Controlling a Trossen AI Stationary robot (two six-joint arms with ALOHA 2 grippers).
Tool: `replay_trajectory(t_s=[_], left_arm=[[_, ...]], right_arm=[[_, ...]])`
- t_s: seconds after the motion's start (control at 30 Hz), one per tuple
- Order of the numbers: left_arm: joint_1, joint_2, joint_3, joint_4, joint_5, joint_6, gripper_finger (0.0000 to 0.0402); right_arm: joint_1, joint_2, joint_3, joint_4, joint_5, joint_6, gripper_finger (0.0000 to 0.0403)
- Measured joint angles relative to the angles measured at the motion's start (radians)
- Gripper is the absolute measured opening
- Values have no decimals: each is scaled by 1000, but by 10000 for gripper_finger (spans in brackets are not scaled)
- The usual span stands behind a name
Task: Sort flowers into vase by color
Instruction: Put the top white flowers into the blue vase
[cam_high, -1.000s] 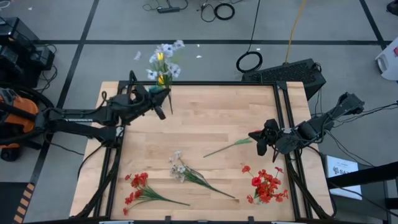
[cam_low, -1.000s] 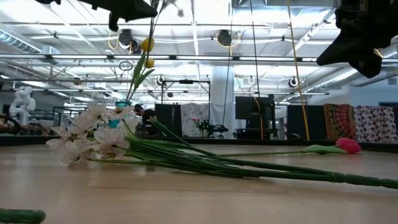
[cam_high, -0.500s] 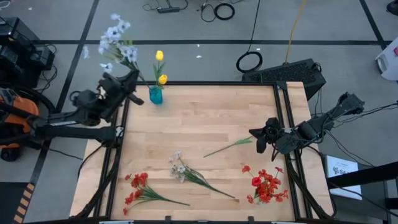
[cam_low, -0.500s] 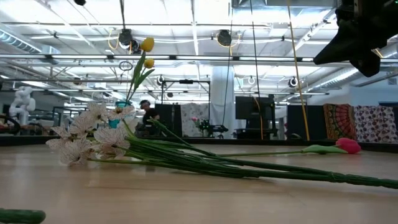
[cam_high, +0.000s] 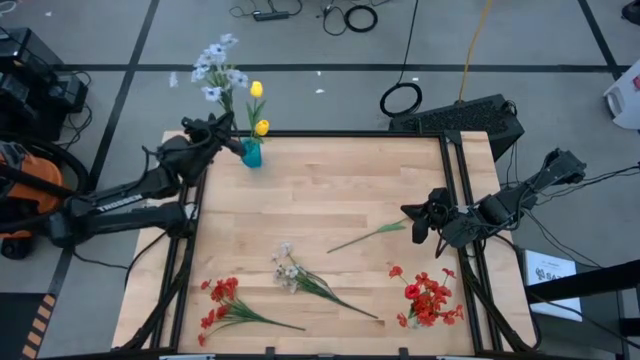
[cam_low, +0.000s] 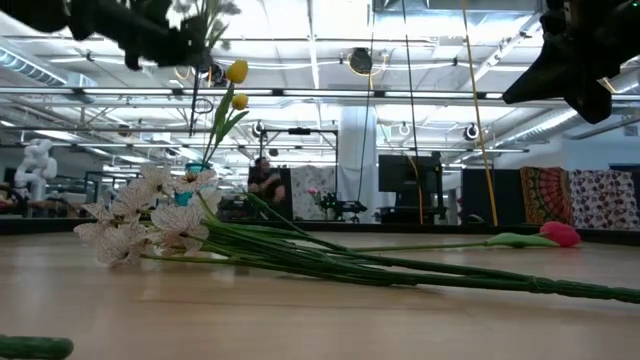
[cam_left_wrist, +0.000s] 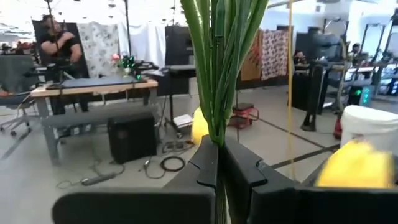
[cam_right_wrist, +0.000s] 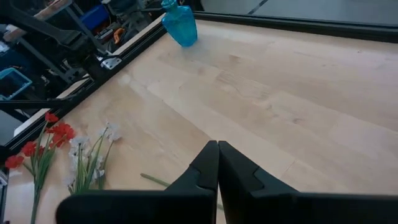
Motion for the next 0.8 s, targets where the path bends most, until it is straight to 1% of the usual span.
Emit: replay_trajectory(t_s=[0.17, 0.23, 0.4, 0.47, 0.63, 0.73, 0.8], left_arm=[[94, 32, -96, 158, 123, -3, 11], [116, 54, -122, 200, 134, -3, 11], [155, 116, -131, 208, 137, -2, 11], [167, 149, -132, 221, 157, -2, 11], [186, 234, -132, 335, 221, -11, 11], [184, 242, -132, 402, 248, -52, 11], [178, 236, -132, 416, 257, -69, 11]], right_arm=[[0, 0, 0, 0, 1, 0, 0], [0, 0, 0, 0, 2, 0, 0], [0, 0, 0, 0, 6, 10, 0], [0, 0, 0, 1, 8, 11, 0], [0, 0, 0, 0, 8, 16, 0], [0, 0, 0, 1, 8, 30, 0], [0, 0, 0, 1, 8, 34, 0]])
